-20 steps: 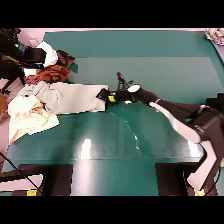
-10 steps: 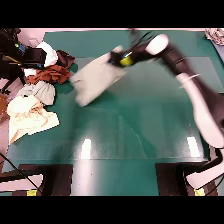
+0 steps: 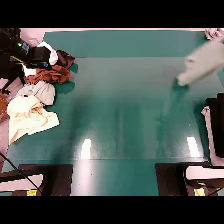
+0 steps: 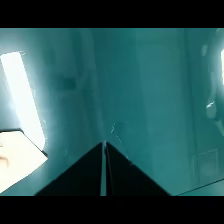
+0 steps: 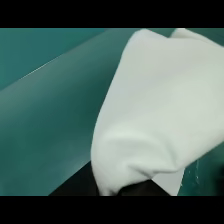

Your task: Fold the shirts.

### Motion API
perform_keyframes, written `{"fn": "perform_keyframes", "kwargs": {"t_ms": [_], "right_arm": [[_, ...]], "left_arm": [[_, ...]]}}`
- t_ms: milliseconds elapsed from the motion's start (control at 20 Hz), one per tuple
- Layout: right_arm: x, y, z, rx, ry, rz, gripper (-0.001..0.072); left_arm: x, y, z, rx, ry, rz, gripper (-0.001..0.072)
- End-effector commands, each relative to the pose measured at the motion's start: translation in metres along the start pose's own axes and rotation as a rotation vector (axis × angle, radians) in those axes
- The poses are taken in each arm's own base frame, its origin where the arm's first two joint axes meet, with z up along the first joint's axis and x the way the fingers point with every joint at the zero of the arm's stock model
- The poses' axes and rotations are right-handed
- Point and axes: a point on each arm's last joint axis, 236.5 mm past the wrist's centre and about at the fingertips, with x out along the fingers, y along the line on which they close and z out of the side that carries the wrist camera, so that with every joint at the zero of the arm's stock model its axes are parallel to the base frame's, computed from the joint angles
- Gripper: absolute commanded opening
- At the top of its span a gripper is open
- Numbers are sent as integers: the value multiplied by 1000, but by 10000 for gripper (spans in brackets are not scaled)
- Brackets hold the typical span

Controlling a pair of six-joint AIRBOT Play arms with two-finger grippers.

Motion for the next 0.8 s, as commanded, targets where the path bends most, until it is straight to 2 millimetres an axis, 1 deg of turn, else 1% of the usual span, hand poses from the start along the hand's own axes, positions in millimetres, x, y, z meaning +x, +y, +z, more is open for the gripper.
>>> {"fn": "perform_keyframes", "kwargs": {"t_ms": [0,100,200,300,400,500,650,750], "right_arm": [[-33,-96,25,175,-61,-112,24],[-41,-120,27,217,-71,-146,24],[-47,-139,22,258,-52,-176,24],[-54,-152,13,332,-27,-200,24],[-62,-161,0,443,5,-223,25],[-71,-161,-18,545,59,-245,26],[-88,-154,-47,624,147,-280,25],[-104,-147,-51,664,124,-283,25]], "left_arm": [[0,-6,0,1,-2,-25,59],[0,-6,0,1,-1,-26,59],[0,-6,-1,1,3,-26,59],[0,-8,-2,2,7,-33,59],[0,-9,-2,3,8,-37,59],[0,-9,-1,3,5,-37,59],[0,-9,0,3,2,-37,59],[0,-9,-1,4,2,-37,59]]}}
